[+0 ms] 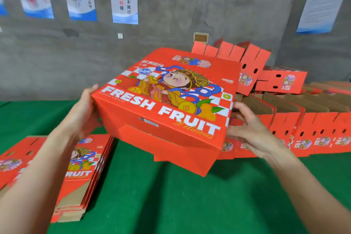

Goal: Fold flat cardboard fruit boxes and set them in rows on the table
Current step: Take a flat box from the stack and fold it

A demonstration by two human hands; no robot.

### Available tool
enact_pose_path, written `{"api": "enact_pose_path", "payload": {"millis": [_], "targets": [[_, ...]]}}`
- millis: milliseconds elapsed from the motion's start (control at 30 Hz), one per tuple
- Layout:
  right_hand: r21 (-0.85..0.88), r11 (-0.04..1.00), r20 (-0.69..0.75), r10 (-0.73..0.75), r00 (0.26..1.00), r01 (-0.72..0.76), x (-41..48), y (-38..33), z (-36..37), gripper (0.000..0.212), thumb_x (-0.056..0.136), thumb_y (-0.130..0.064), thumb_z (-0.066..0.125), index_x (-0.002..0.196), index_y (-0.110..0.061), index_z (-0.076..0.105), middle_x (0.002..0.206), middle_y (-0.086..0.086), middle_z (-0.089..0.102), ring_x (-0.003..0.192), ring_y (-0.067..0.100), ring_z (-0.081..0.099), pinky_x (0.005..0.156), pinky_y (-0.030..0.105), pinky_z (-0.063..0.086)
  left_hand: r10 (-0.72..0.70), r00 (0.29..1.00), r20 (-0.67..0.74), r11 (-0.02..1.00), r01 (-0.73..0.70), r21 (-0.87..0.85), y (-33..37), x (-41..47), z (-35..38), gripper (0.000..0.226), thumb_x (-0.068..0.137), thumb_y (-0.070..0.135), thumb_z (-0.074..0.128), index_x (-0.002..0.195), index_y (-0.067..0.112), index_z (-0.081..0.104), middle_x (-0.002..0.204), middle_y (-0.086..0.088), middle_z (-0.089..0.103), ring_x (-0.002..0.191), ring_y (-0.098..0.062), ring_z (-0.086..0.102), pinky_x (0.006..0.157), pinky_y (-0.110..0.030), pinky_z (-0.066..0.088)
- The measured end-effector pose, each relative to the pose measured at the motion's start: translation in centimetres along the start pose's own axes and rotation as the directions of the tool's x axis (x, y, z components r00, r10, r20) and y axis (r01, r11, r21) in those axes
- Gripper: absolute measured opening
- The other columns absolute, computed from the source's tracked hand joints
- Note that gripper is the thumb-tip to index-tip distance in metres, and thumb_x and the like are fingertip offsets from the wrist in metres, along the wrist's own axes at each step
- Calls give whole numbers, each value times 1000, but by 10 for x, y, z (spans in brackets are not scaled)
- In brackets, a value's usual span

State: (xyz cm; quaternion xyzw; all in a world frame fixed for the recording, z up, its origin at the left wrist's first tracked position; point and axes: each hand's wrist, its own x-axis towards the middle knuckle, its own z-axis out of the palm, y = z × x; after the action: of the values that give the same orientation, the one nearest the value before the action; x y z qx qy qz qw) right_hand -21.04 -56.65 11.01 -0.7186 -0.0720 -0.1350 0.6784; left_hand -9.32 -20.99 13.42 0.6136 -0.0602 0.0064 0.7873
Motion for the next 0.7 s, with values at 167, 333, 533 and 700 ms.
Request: {"api": "enact_pose_path", "payload": {"millis": [167, 333, 533, 700], "targets": [[-333, 919, -186, -285, 940, 213, 12, 5, 26, 65, 51, -16, 89, 95, -50, 56, 128, -2, 38, 116, 15, 51, 88, 34, 54, 84, 953, -290, 981, -28, 193, -32, -5, 36, 66, 91, 64, 34, 135, 16, 43, 139, -3, 43, 114, -27, 49, 89, -51, 46], [-581, 738, -144, -508, 850, 343, 39, 6, 58, 58, 62, -19, 89, 107, -35, 56, 129, -1, 24, 126, 20, 36, 107, 43, 40, -81, 975, 206, 960, 132, -247, -69, -13, 94, 40, 81, 41, 62, 119, 31, 51, 106, 1, 69, 81, -18, 69, 59, -40, 55], [-626, 687, -94, -537, 838, 370, 87, 16, 91, 64, 75, -37, 78, 132, -31, 50, 155, -3, -1, 136, 3, 11, 104, 8, 12, -39, 997, 61, 906, 61, -420, -71, 50, 101, 27, 96, 12, 50, 122, 5, 52, 106, -10, 69, 78, -18, 69, 63, -33, 59], [-657, 699, -175, -505, 845, 282, 149, 28, 103, 54, 76, -25, 78, 124, -29, 54, 156, 9, 1, 118, 8, 33, 91, 14, 24, 35, 999, 24, 979, -29, -201, -76, 108, 98, 28, 98, 23, 48, 122, 9, 53, 97, -3, 72, 80, -16, 68, 78, -41, 54]]}}
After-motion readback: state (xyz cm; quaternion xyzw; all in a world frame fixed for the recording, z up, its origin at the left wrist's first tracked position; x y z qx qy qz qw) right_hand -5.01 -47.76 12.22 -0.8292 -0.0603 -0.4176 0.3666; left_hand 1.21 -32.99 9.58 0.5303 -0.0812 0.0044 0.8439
